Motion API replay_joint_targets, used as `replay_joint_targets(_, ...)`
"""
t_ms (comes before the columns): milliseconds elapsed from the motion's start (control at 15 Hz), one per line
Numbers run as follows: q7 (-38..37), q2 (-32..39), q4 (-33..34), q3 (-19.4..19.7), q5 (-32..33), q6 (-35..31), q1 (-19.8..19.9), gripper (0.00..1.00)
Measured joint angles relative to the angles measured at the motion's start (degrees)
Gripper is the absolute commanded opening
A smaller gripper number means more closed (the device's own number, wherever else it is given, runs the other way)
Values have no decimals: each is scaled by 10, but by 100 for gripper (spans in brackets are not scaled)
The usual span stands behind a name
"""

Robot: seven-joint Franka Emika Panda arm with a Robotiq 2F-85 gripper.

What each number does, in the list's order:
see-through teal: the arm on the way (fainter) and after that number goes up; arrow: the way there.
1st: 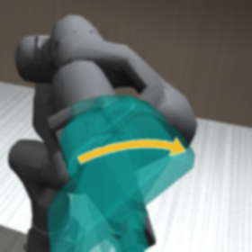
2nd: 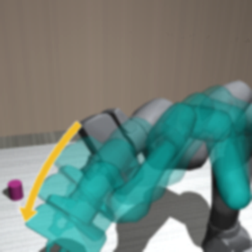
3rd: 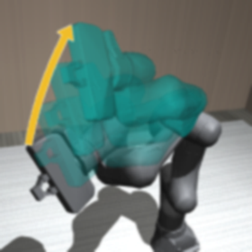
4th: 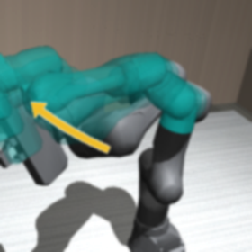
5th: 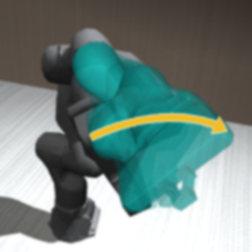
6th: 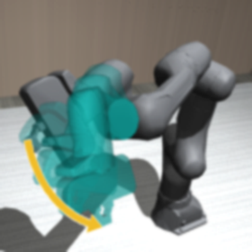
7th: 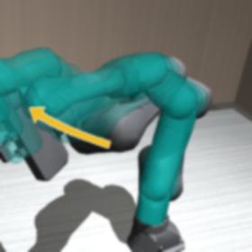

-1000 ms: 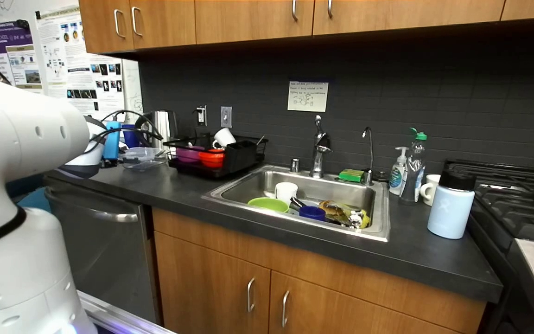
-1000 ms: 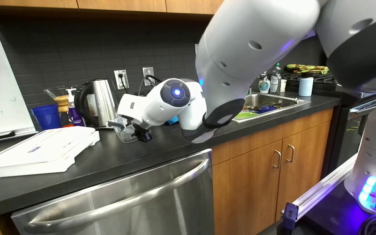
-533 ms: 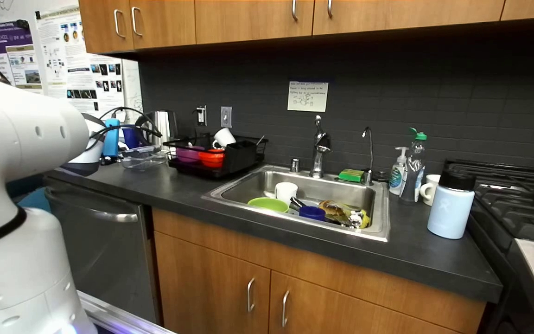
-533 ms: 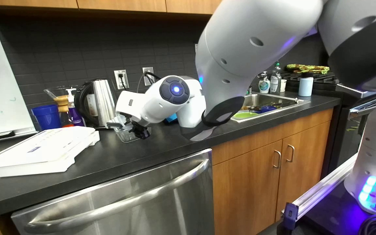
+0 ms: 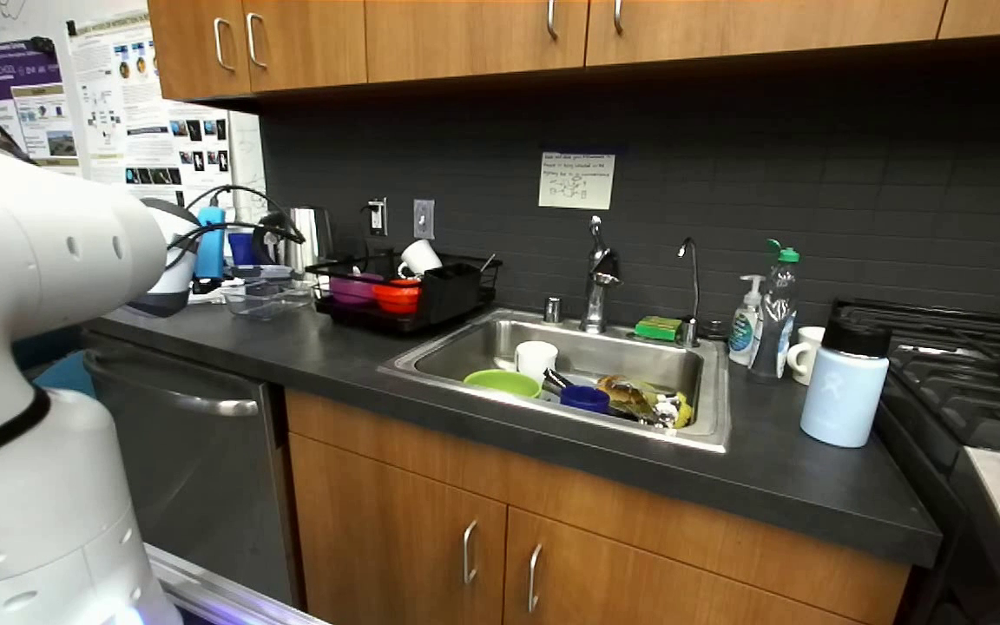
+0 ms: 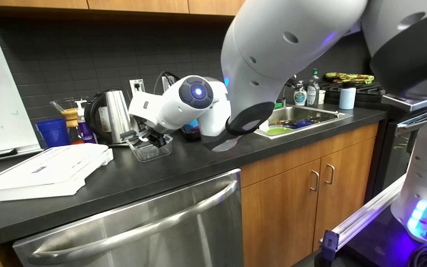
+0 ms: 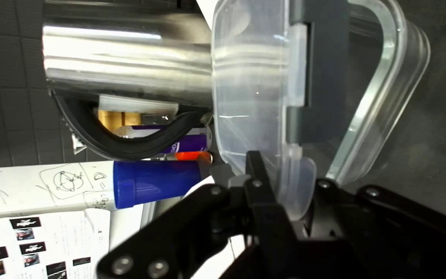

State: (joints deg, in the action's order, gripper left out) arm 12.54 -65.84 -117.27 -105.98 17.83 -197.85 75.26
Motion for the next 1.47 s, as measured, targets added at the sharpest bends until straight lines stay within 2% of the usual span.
replay_joint_targets(333, -14, -14, 6, 35, -56, 1, -5, 3)
replay_joint_targets(800, -63, -110, 7, 80, -156, 1, -23, 3)
replay_joint_targets(1133, -81, -165, -7, 100, -170, 1, -36, 3)
replay_joint_targets(1467, -81, -178, -56, 135, -170, 1, -62, 3)
